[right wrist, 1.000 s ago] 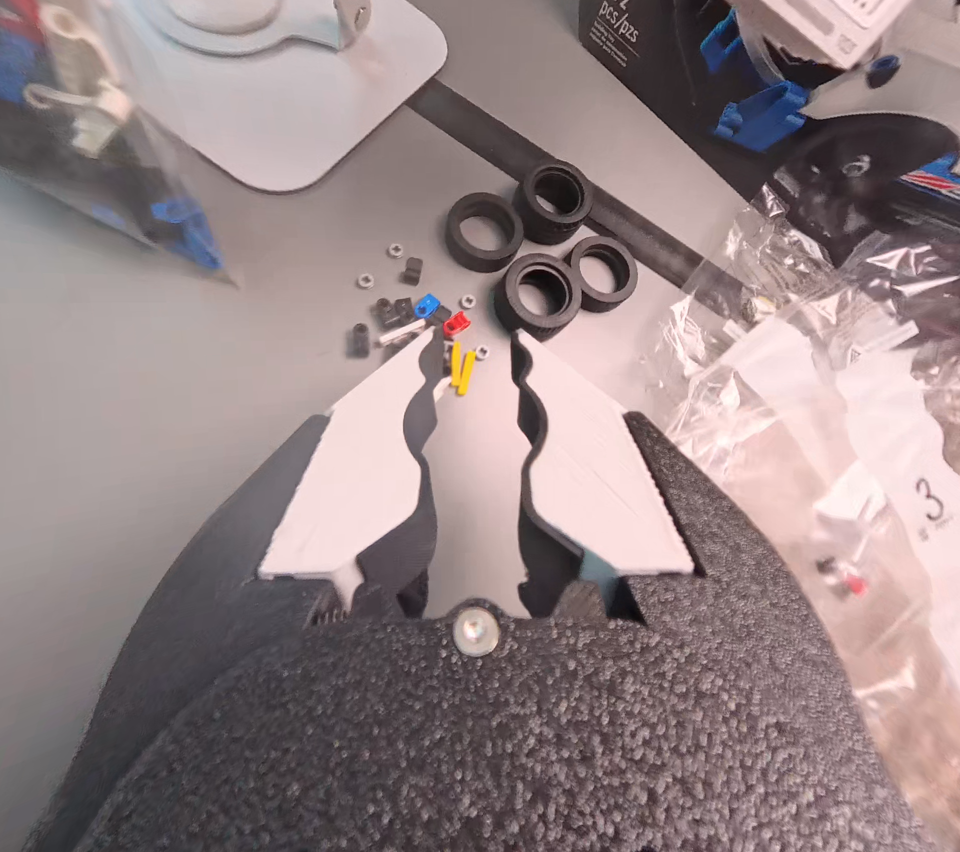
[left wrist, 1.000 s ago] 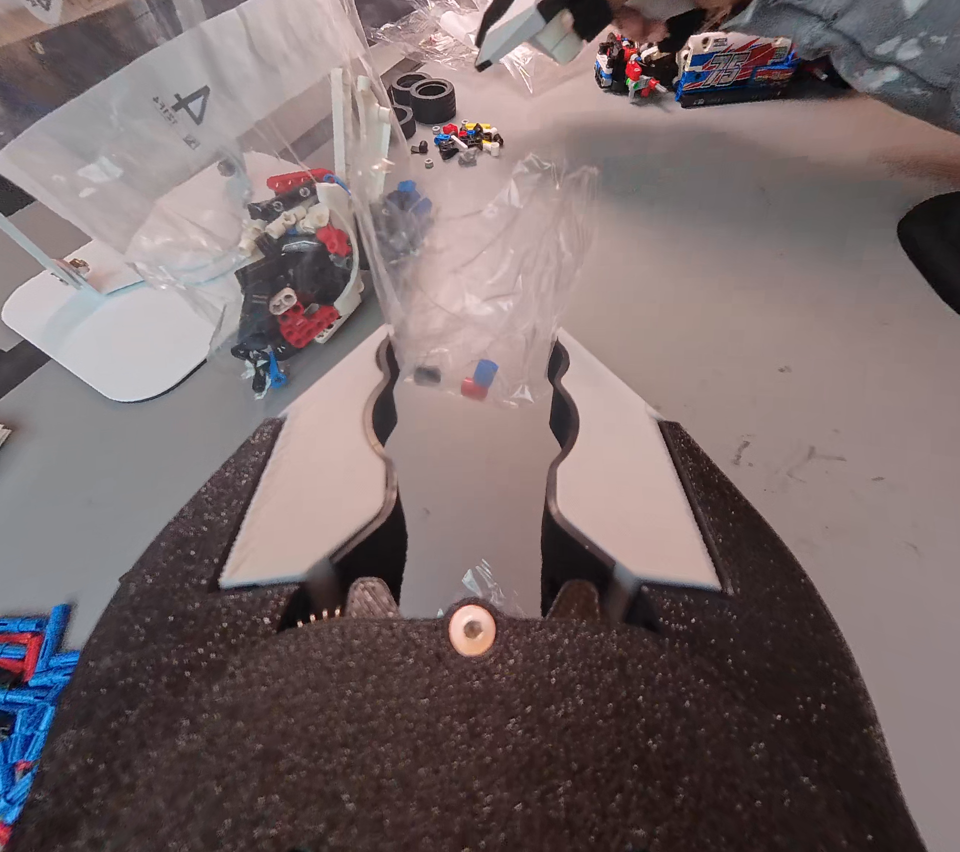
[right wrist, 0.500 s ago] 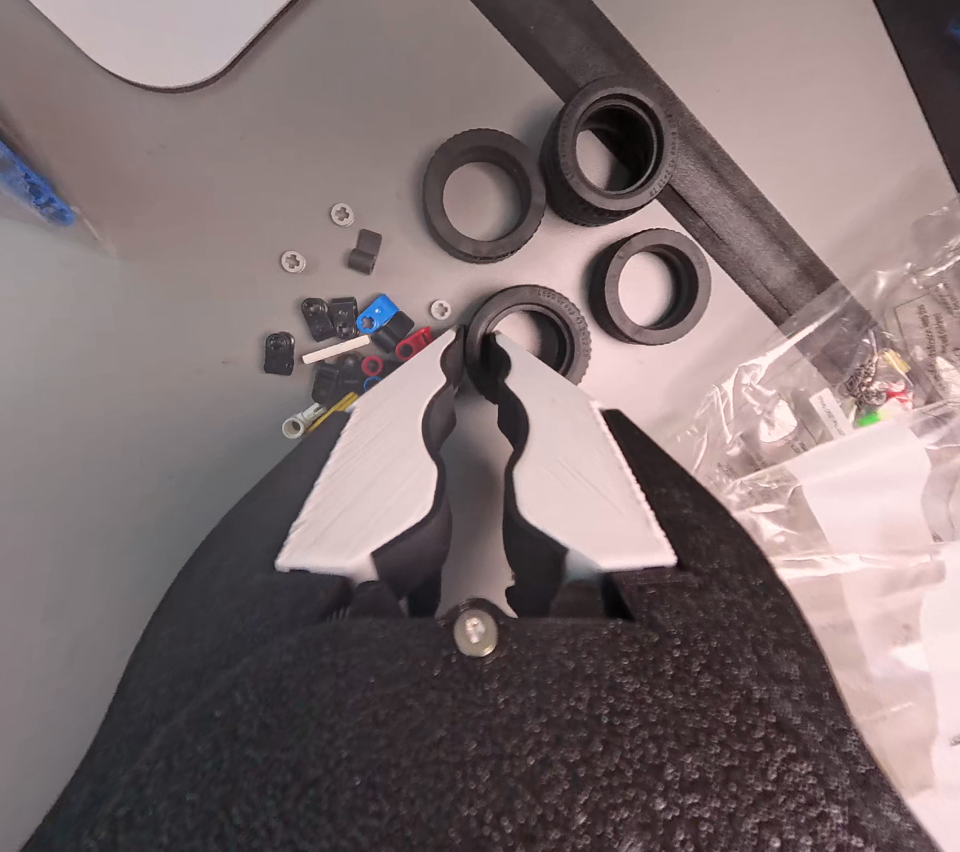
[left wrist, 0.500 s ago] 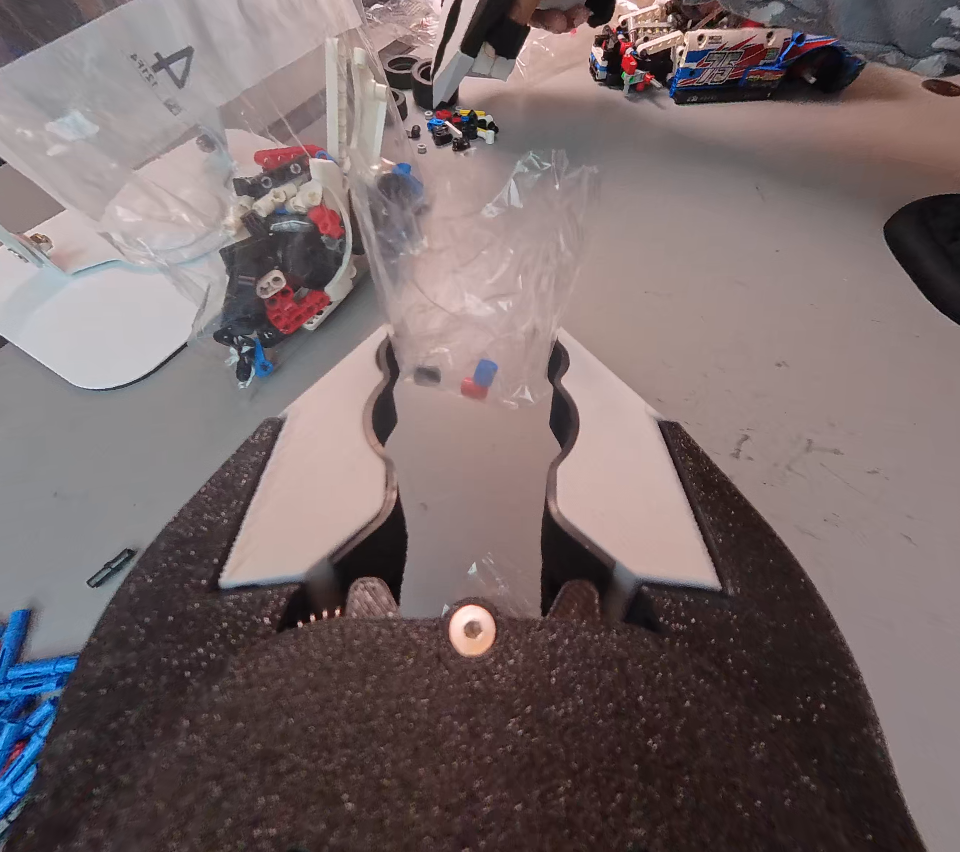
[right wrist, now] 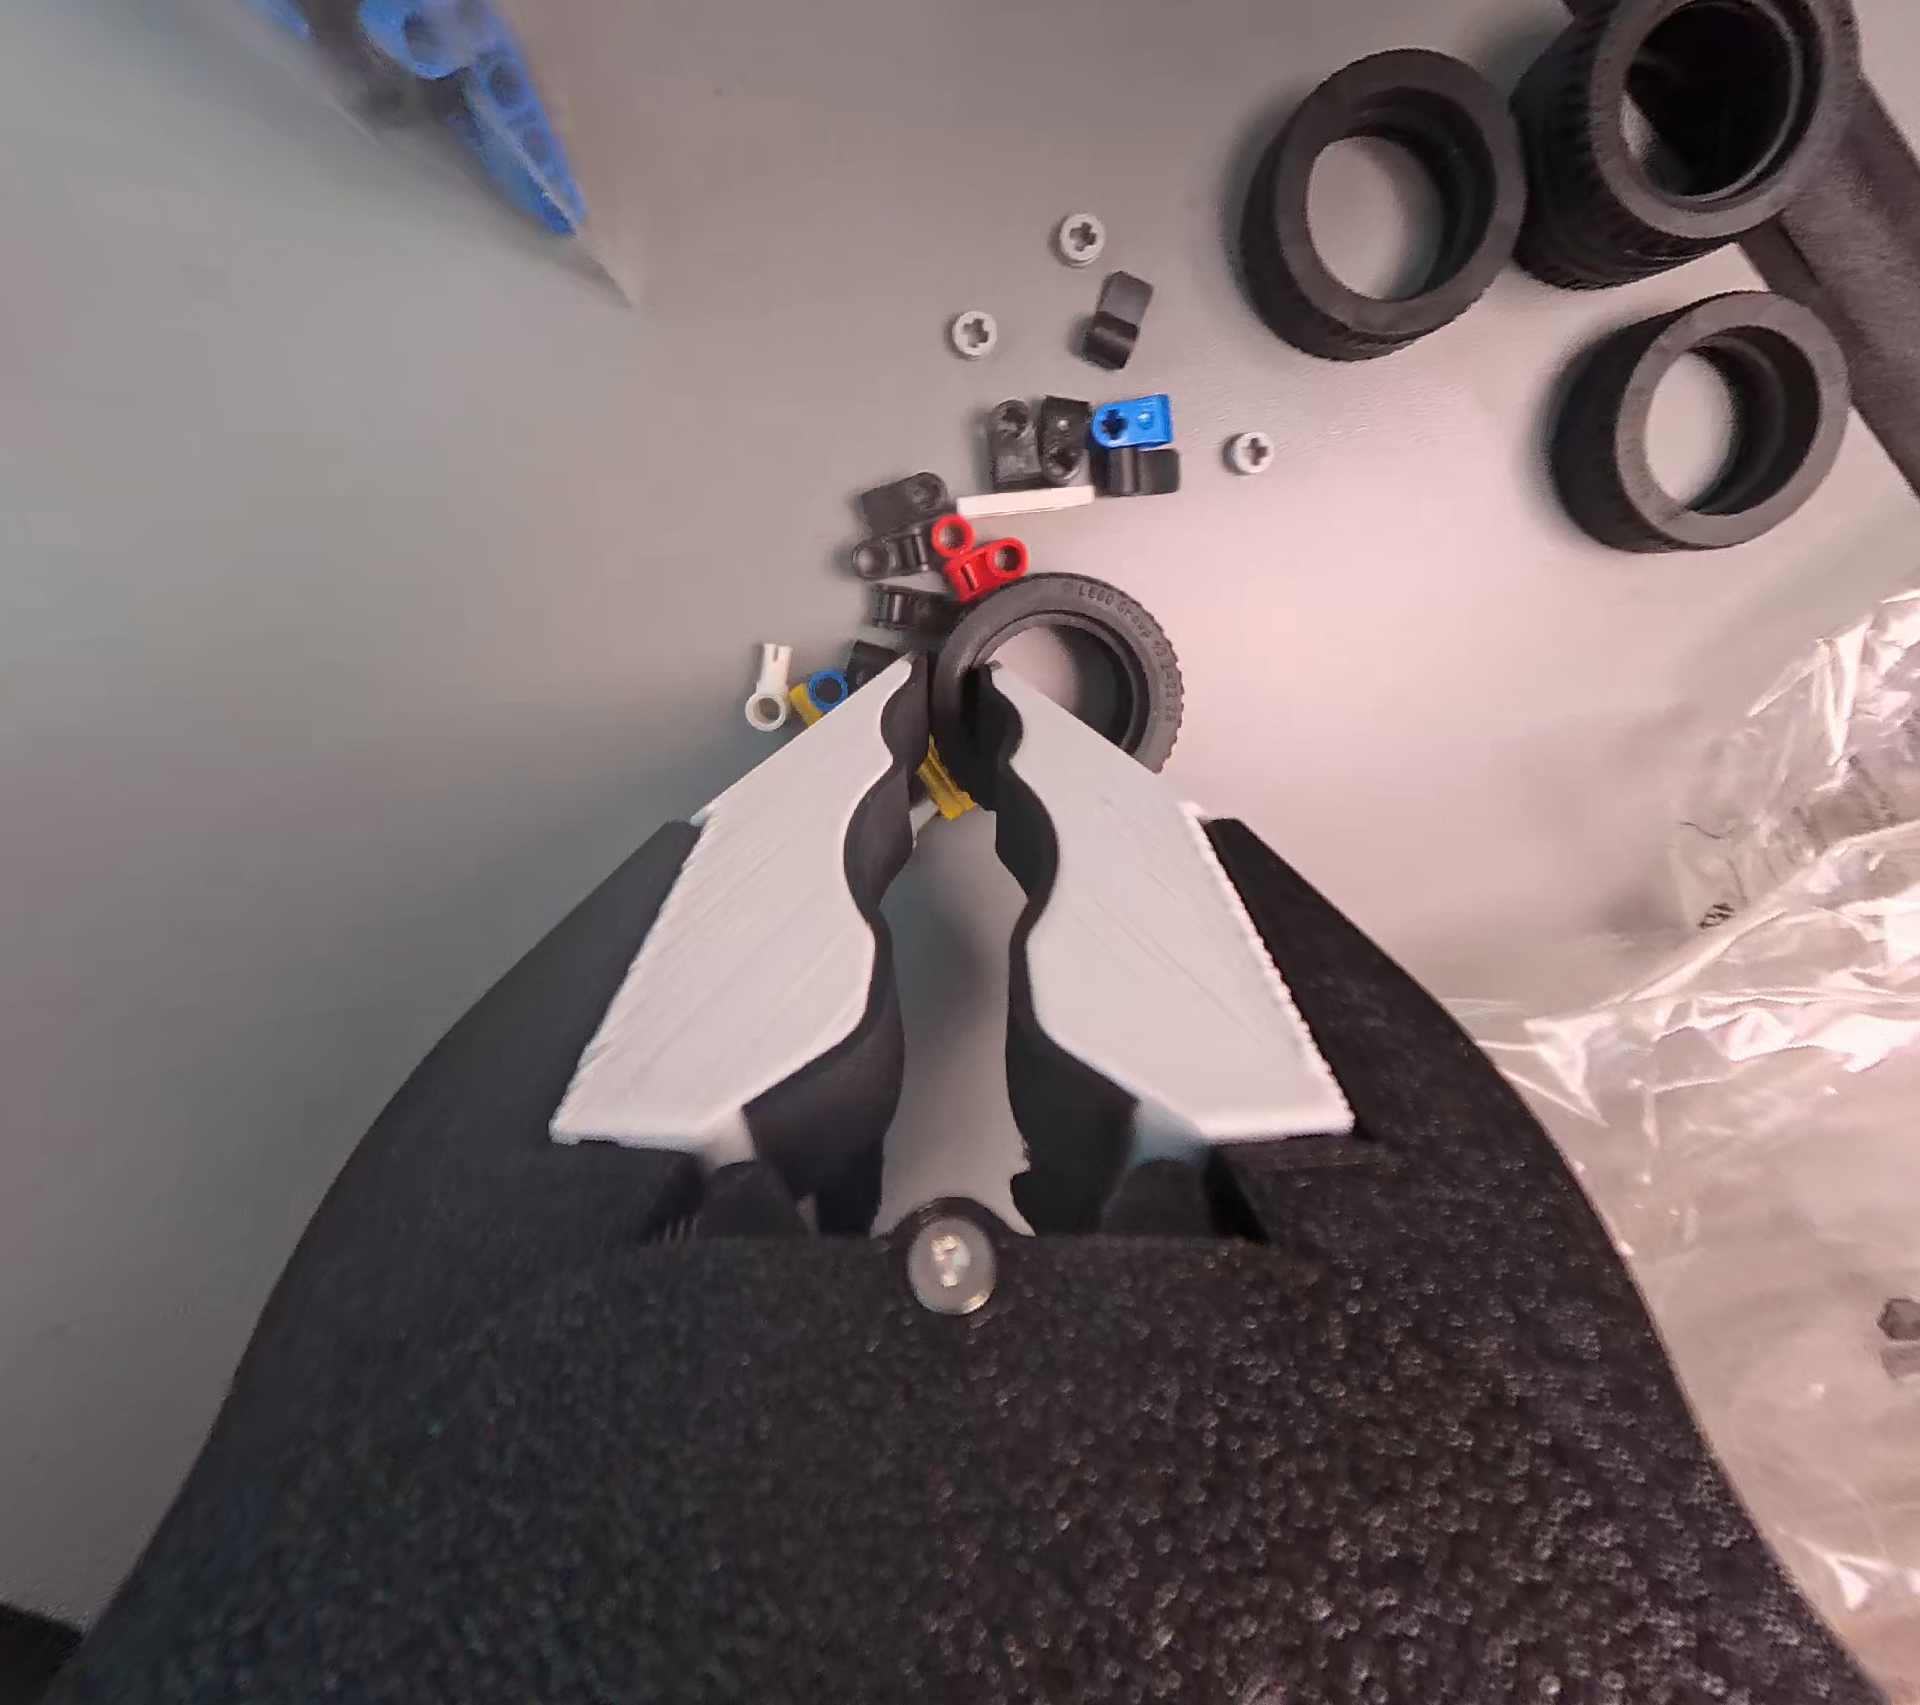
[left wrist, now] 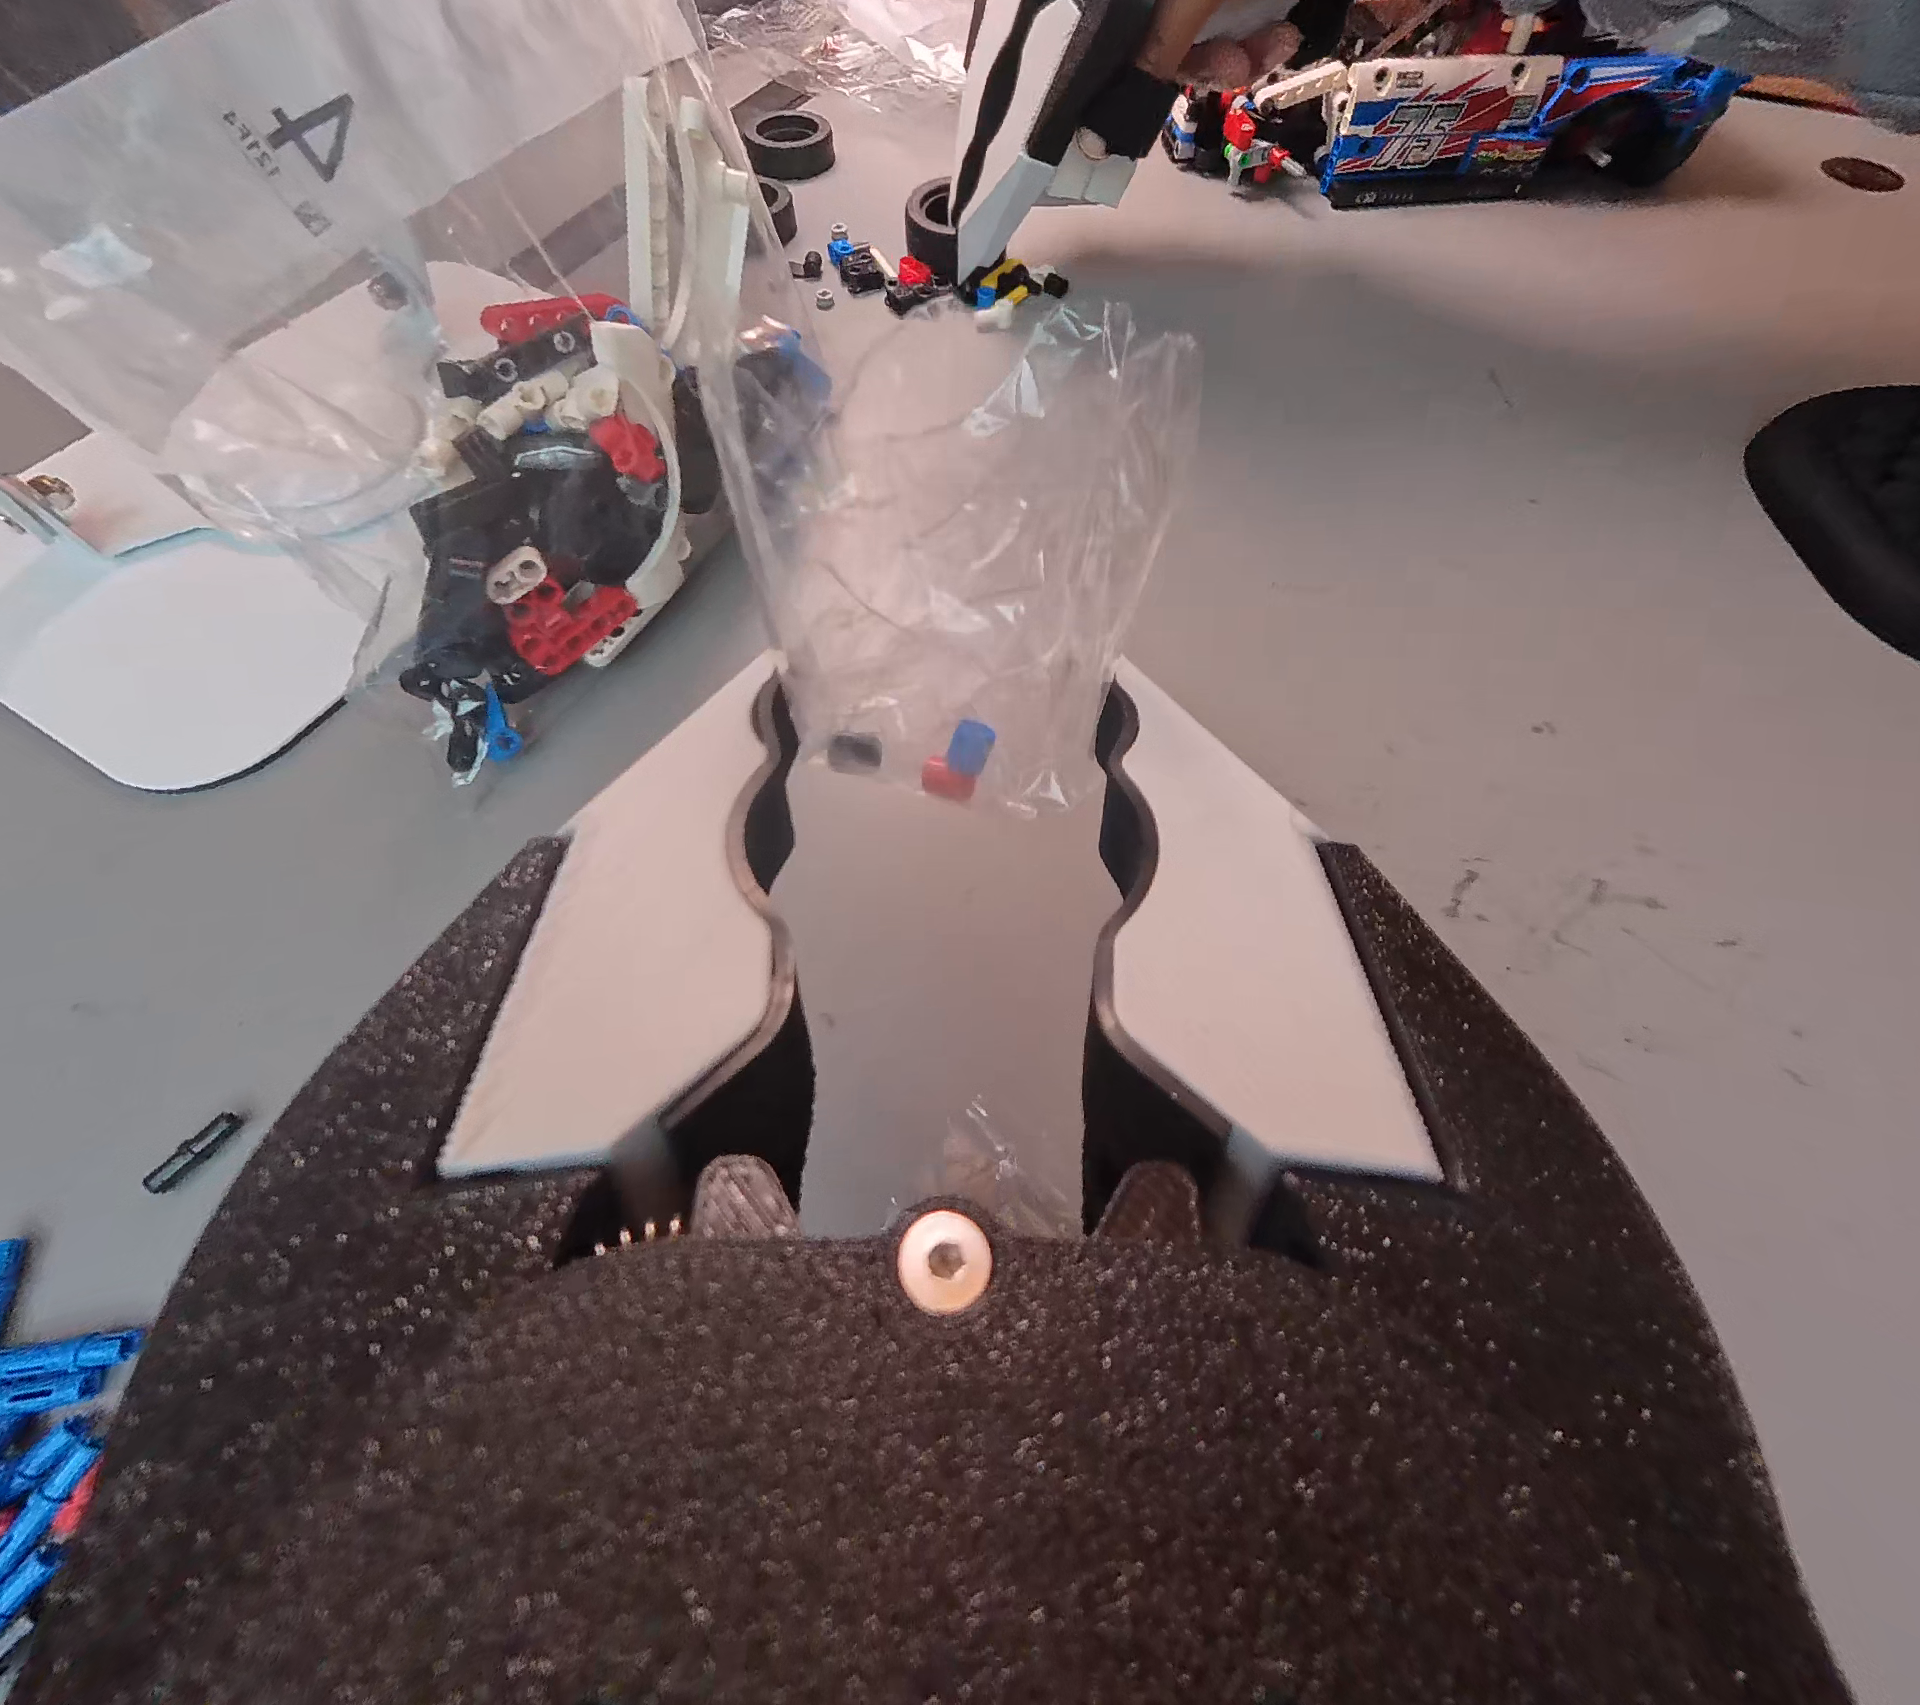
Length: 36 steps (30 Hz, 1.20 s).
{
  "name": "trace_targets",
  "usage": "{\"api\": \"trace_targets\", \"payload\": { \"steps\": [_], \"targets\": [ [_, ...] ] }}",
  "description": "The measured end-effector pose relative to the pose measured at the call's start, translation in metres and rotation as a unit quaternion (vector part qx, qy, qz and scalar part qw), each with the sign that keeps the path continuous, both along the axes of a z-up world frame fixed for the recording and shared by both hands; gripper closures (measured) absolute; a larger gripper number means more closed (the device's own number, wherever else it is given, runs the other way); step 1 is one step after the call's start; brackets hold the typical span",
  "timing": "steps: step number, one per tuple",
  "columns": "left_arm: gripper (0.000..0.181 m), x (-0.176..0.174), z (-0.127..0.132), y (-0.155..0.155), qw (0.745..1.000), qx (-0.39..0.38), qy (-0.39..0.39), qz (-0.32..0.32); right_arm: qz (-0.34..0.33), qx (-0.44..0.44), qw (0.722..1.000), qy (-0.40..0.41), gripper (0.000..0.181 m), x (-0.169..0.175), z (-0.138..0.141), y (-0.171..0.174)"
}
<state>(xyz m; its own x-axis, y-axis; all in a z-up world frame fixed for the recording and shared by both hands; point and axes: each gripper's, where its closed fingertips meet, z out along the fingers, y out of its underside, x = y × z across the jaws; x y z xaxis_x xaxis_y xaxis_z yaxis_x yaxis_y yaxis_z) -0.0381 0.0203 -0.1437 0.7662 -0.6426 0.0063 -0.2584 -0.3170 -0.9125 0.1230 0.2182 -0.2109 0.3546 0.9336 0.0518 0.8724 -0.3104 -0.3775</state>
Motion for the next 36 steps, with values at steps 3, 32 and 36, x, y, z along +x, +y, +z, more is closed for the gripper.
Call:
{"api": "trace_targets", "payload": {
  "steps": [3, 32, 36],
  "targets": [
    [0.124, 0.001, 0.001, -0.001, 1.000, 0.001, 0.001, -0.001, 0.010, -0.005, 1.000, -0.005, 0.174, -0.002, 0.000, -0.019],
    [0.125, 0.005, 0.009, -0.002, 1.000, 0.021, 0.006, 0.001, -0.040, -0.020, 0.999, -0.020, 0.174, -0.019, 0.000, 0.056],
    [0.124, 0.007, 0.007, -0.003, 1.000, 0.018, 0.010, -0.004, 0.001, -0.041, 0.999, -0.011, 0.174, -0.027, 0.001, 0.025]
  ]
}}
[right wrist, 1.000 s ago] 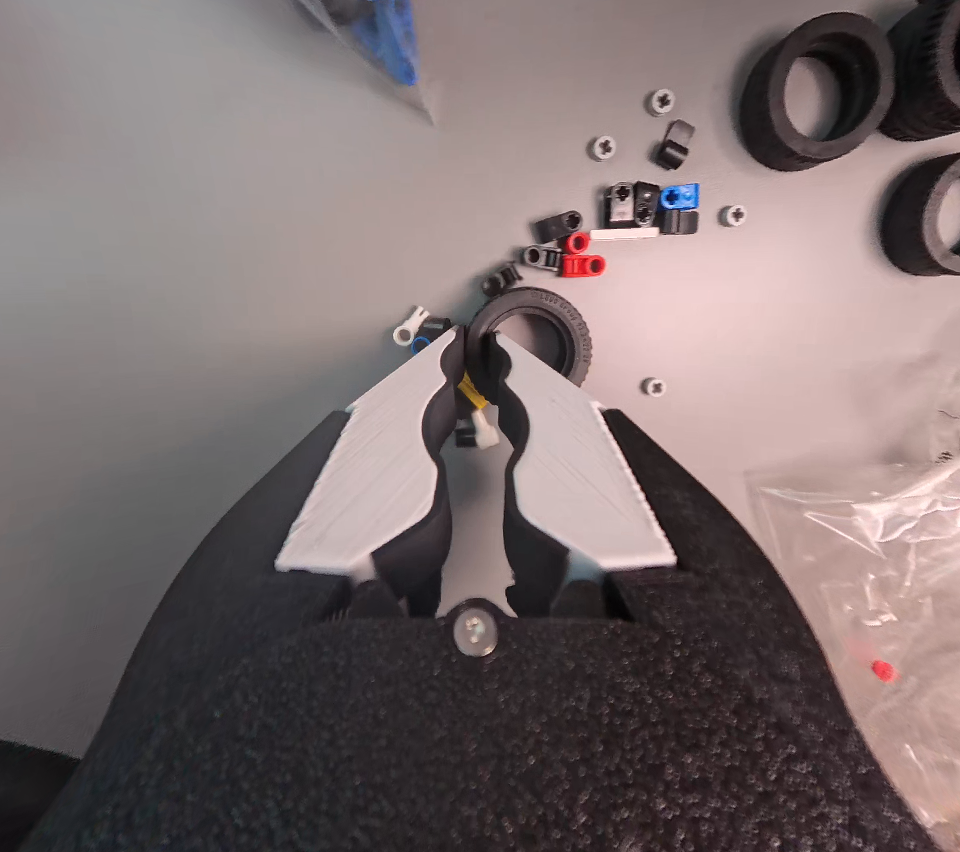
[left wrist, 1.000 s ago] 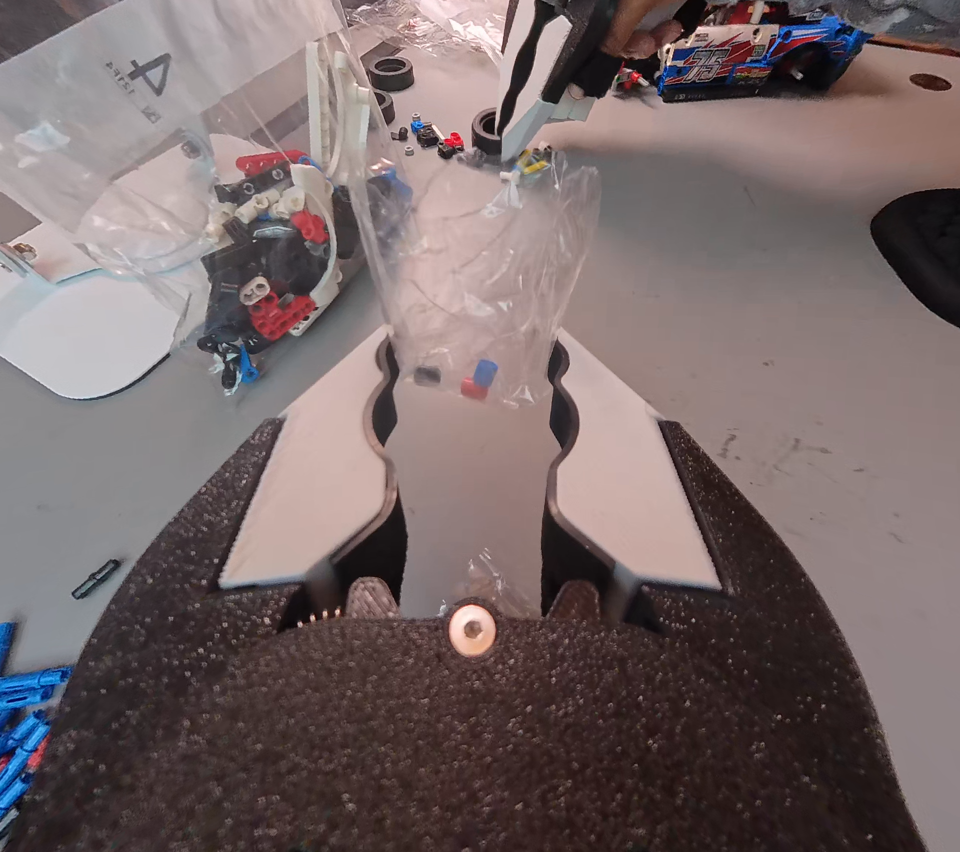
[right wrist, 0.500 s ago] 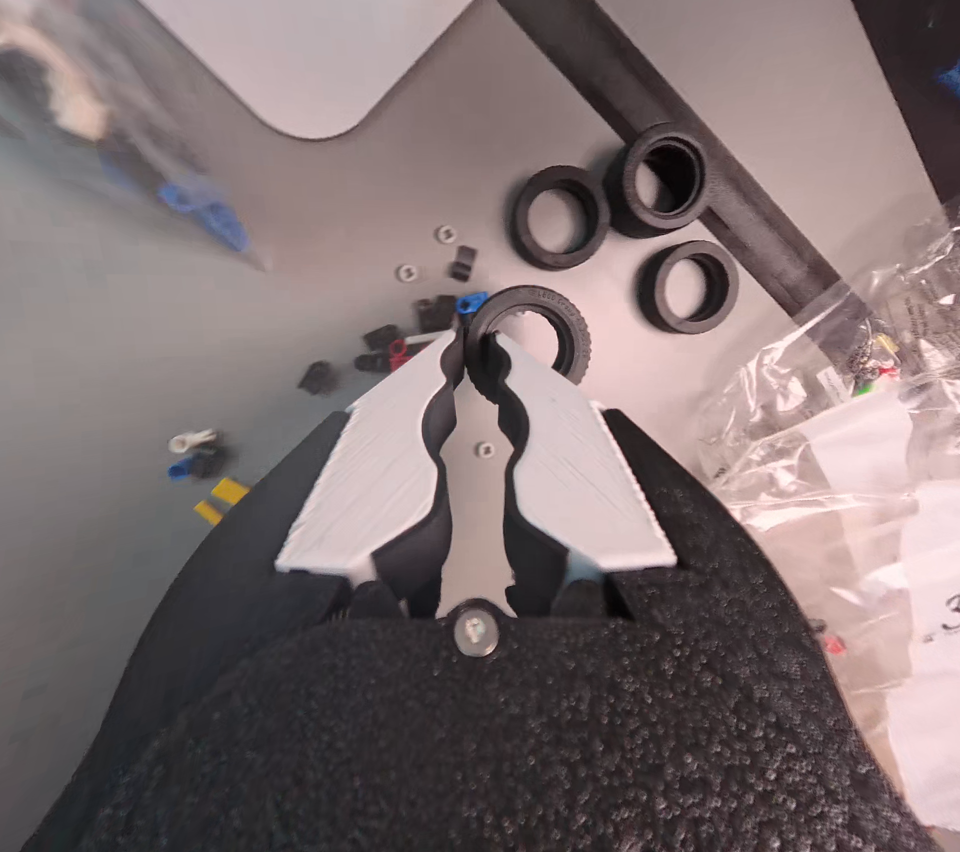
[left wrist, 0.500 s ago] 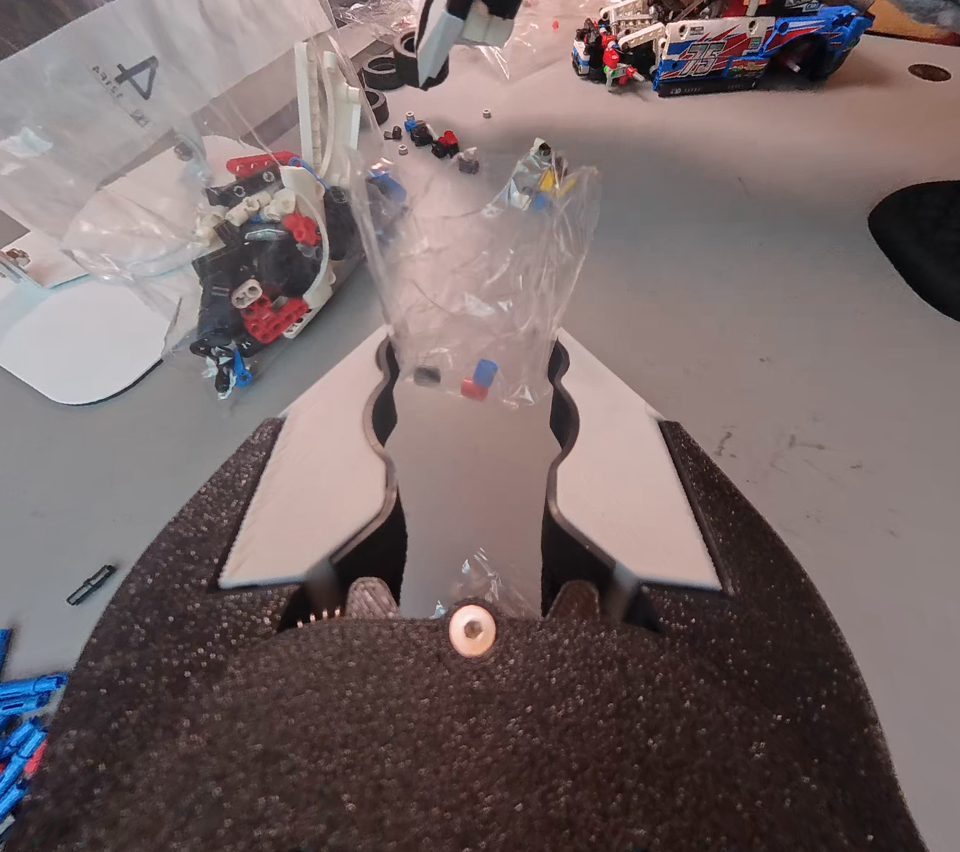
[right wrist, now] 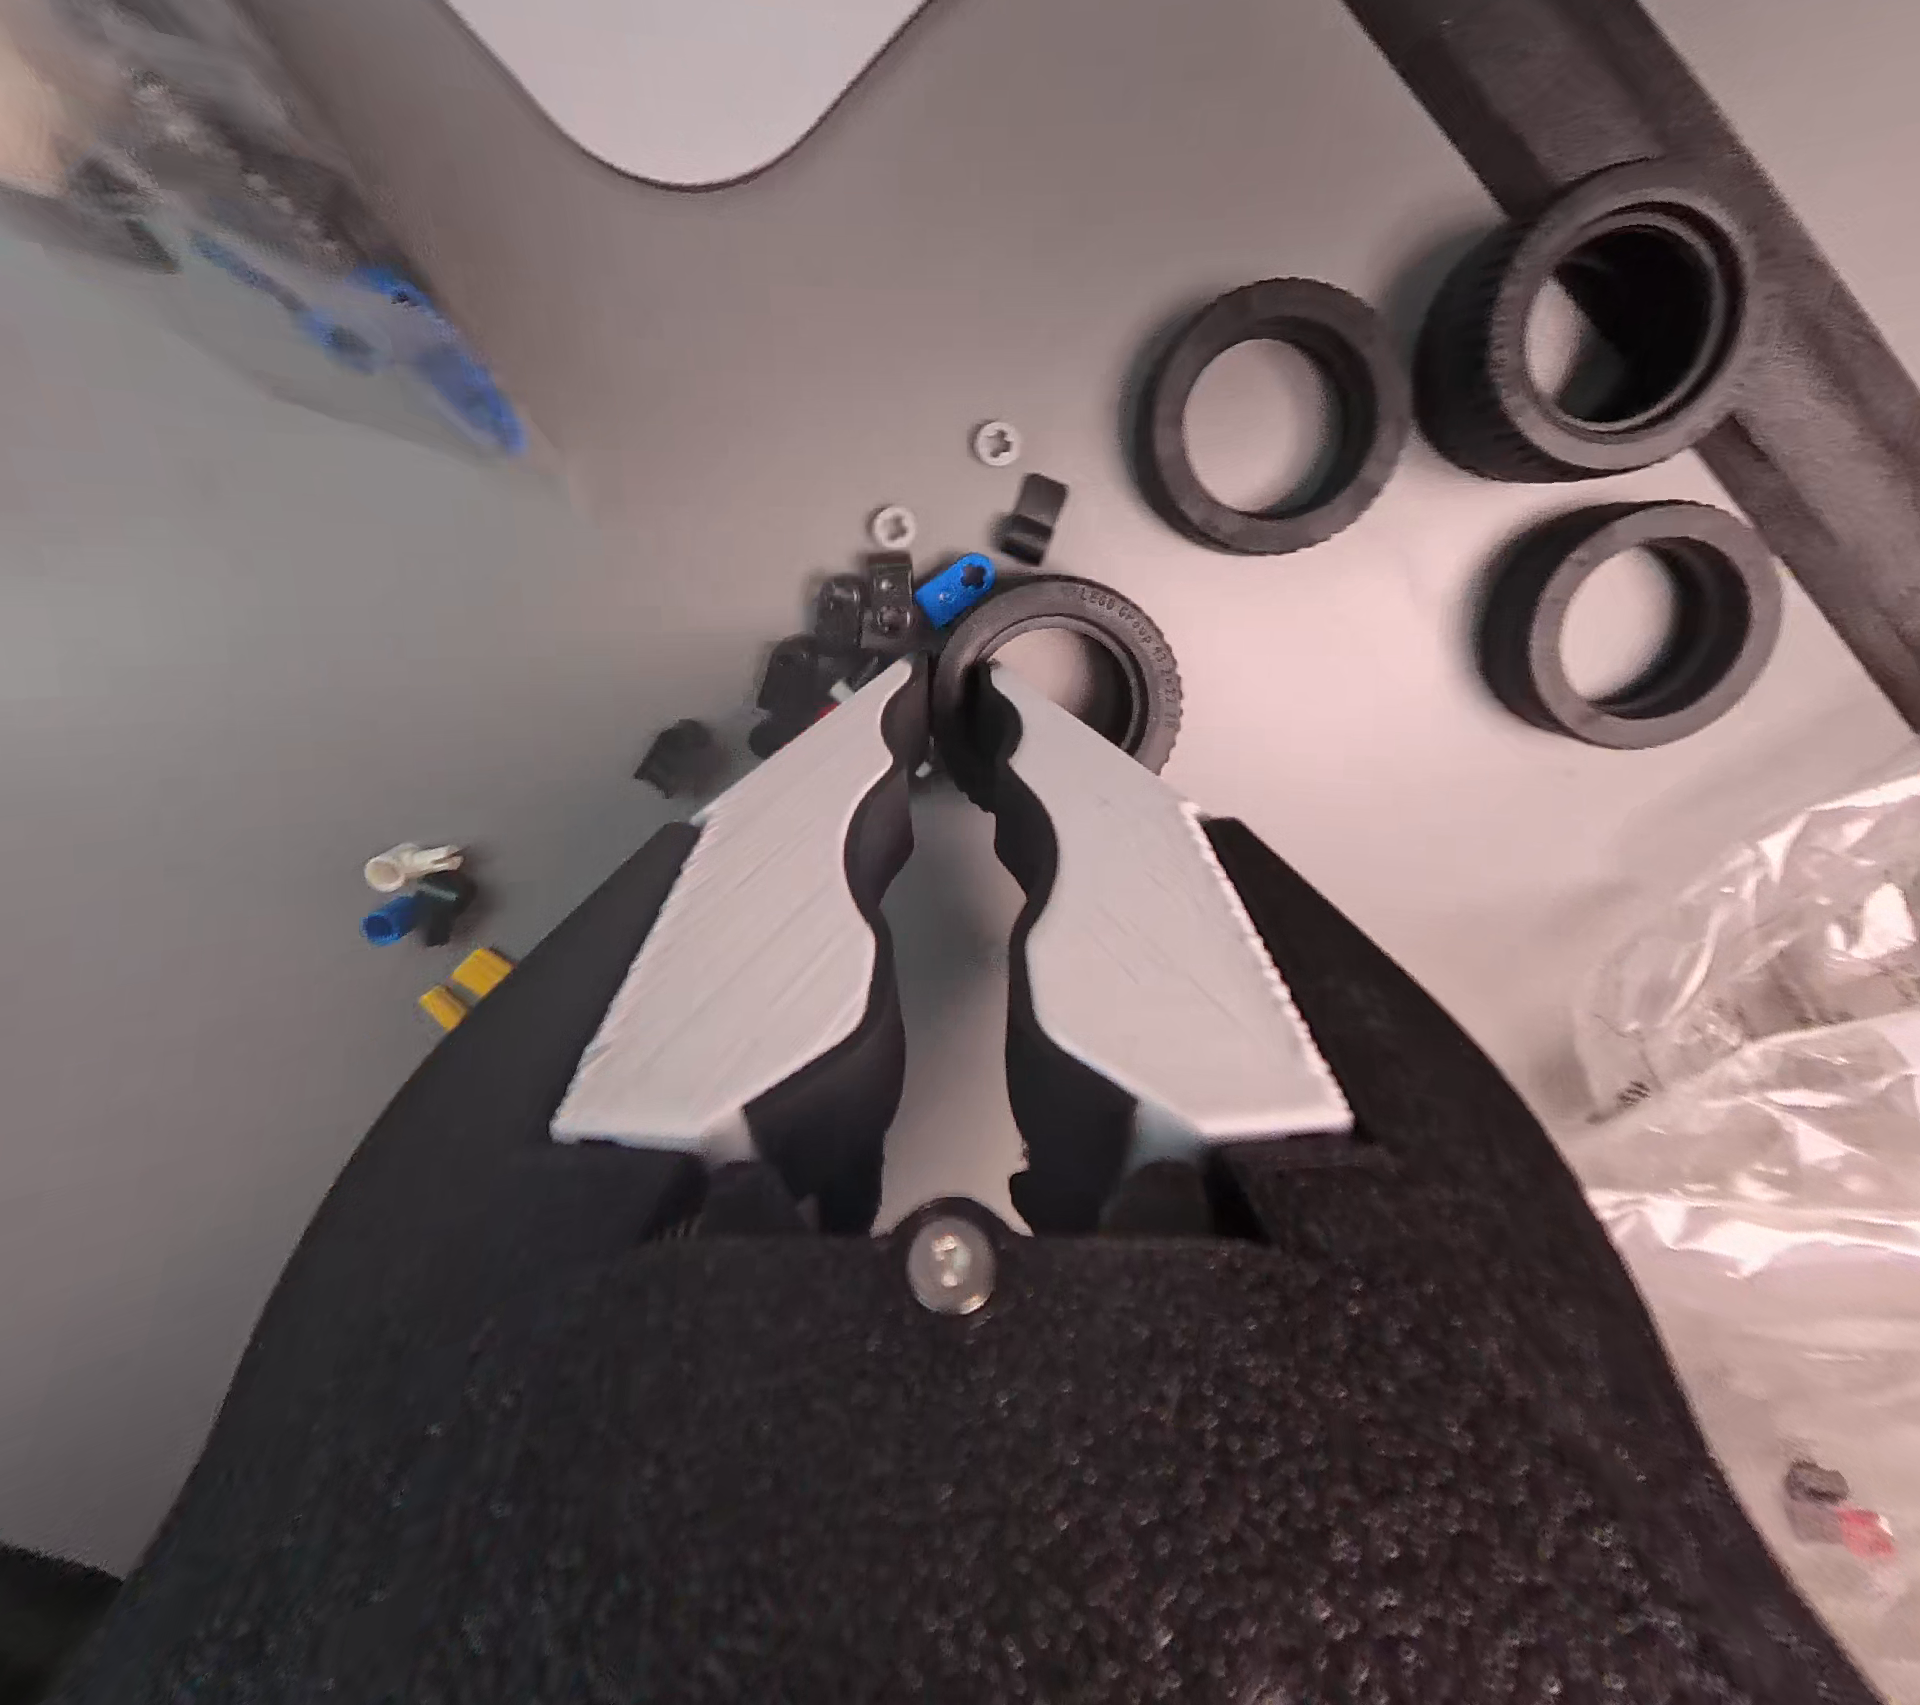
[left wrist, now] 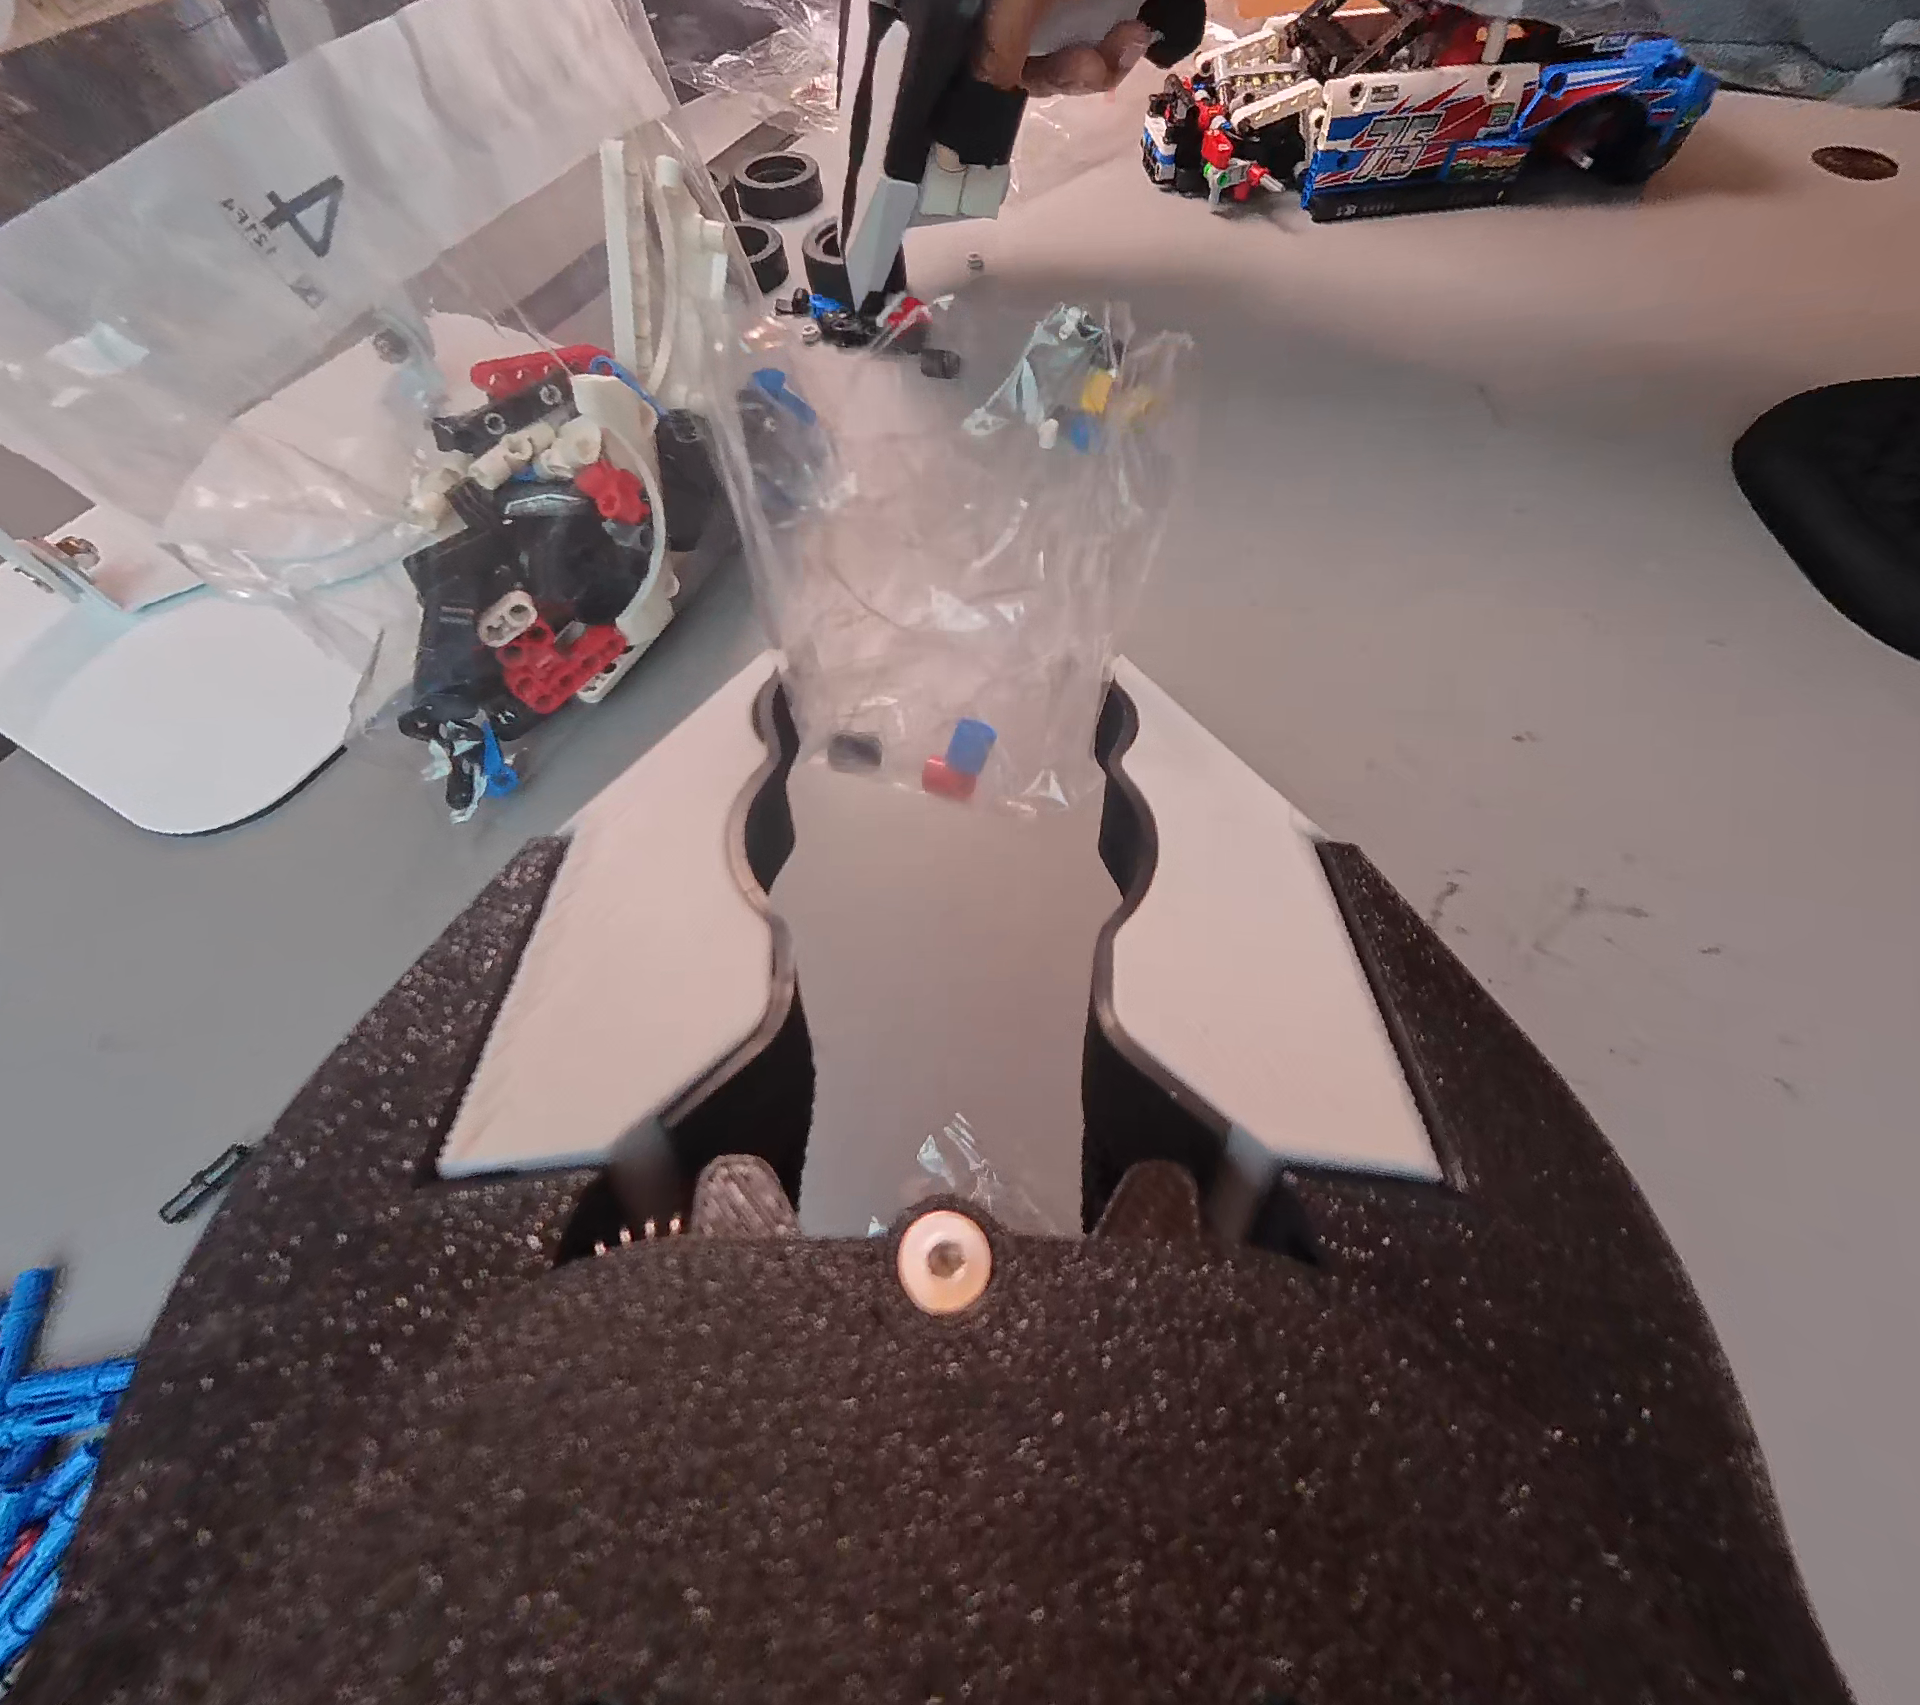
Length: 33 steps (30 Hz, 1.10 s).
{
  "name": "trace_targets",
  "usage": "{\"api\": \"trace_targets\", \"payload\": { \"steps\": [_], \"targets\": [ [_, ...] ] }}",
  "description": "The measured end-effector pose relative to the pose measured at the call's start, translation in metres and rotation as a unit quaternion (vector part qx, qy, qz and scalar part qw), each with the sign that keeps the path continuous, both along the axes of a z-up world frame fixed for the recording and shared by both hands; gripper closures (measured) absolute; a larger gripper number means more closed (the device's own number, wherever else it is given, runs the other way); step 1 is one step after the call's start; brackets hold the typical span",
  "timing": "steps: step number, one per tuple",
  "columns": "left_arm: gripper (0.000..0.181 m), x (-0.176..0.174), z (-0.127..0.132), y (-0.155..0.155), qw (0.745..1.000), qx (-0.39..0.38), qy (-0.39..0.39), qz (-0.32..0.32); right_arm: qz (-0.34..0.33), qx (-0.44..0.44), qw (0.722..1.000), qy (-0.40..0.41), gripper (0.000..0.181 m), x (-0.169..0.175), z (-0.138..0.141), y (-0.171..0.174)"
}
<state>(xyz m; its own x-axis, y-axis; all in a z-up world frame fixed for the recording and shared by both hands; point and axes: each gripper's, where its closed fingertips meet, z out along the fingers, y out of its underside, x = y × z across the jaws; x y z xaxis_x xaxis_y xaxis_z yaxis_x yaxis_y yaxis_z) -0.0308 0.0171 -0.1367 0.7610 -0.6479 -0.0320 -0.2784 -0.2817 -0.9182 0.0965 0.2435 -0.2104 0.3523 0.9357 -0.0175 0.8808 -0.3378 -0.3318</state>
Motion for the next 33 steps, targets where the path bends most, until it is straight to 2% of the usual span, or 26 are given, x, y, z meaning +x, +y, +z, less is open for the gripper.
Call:
{"api": "trace_targets", "payload": {
  "steps": [12, 15, 18, 23, 28, 33],
  "targets": [
    [0.124, 0.003, 0.001, -0.001, 1.000, 0.000, 0.000, -0.004, 0.086, 0.011, 0.996, -0.013, 0.174, -0.006, 0.003, -0.079],
    [0.124, 0.005, 0.000, -0.001, 1.000, -0.002, -0.002, -0.006, 0.074, 0.041, 0.996, 0.015, 0.174, -0.016, 0.022, -0.065],
    [0.124, 0.006, -0.002, -0.002, 1.000, -0.004, 0.001, -0.007, 0.047, 0.099, 0.993, 0.041, 0.174, -0.028, 0.039, -0.025],
    [0.124, 0.005, -0.003, -0.002, 1.000, -0.004, 0.003, -0.006, 0.030, 0.127, 0.990, 0.054, 0.173, -0.044, 0.028, 0.022],
    [0.124, 0.002, -0.004, -0.001, 1.000, -0.008, 0.000, -0.004, 0.044, 0.141, 0.989, 0.027, 0.173, -0.050, 0.009, 0.035],
    [0.124, 0.002, -0.005, -0.001, 1.000, -0.010, -0.001, -0.005, 0.043, 0.130, 0.991, 0.010, 0.173, -0.044, 0.005, 0.027]
  ]
}}
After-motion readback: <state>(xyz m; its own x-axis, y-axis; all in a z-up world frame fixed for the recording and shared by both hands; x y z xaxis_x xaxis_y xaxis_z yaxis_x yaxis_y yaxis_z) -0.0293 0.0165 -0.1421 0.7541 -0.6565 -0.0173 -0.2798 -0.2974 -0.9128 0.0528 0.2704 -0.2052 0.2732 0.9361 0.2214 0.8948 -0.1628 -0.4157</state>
